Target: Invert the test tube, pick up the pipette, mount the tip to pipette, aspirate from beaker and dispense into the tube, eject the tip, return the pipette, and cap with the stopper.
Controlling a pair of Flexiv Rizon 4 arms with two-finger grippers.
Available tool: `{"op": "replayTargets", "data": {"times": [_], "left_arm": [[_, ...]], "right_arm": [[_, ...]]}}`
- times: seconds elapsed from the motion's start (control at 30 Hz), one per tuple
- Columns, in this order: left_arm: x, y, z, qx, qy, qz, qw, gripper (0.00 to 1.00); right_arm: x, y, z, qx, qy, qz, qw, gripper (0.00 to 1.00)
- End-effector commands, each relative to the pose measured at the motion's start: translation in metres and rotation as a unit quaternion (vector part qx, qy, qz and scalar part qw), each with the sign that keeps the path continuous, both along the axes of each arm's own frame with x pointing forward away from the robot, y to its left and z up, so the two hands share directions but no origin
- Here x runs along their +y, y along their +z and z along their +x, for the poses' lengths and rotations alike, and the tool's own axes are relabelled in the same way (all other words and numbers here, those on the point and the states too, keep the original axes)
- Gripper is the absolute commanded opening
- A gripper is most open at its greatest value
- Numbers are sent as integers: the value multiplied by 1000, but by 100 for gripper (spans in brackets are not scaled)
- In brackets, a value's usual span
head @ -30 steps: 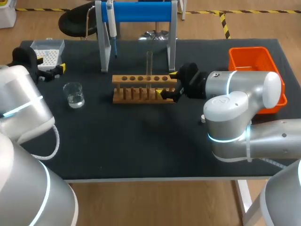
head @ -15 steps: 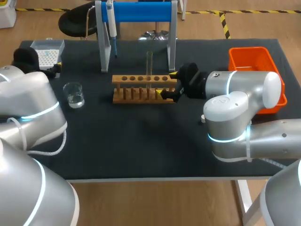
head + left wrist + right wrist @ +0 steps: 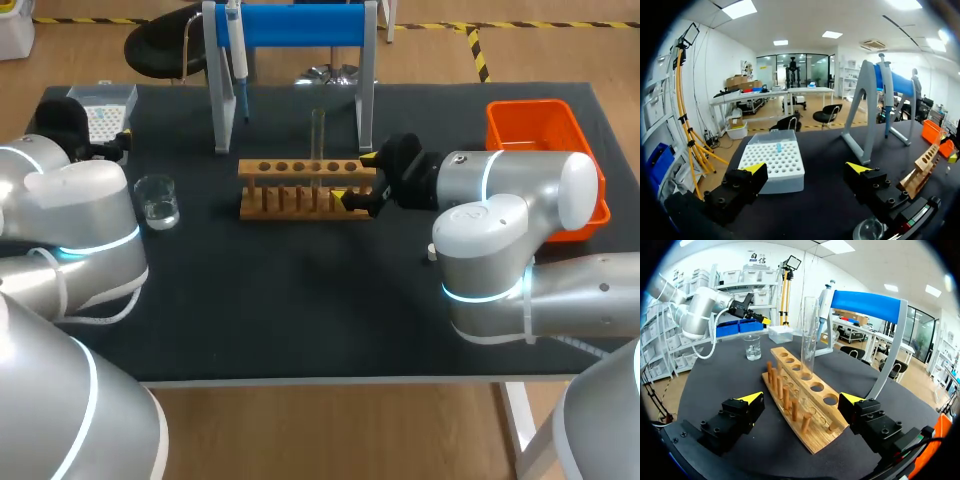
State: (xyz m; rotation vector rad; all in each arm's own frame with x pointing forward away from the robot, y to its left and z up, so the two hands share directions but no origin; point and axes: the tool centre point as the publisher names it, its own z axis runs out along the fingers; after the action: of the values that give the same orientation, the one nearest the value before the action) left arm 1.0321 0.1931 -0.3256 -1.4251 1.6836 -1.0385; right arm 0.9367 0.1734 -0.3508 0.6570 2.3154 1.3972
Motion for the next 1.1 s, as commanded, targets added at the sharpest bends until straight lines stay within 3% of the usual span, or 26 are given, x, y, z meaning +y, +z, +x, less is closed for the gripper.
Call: {"op": "replayTargets", "data": {"times": [0.03,0.6,1.1], "left_arm": [[9,9,9,28,-12,0,1000,100],[24,8,25,37,-3,6,999,100],[25,-4,53,20,5,4,1000,100]], "right_arm": [[1,0,0,0,-1,-1,1000,100],[1,0,0,0,-1,-1,1000,100],[1,0,0,0,-1,-1,1000,100]]}}
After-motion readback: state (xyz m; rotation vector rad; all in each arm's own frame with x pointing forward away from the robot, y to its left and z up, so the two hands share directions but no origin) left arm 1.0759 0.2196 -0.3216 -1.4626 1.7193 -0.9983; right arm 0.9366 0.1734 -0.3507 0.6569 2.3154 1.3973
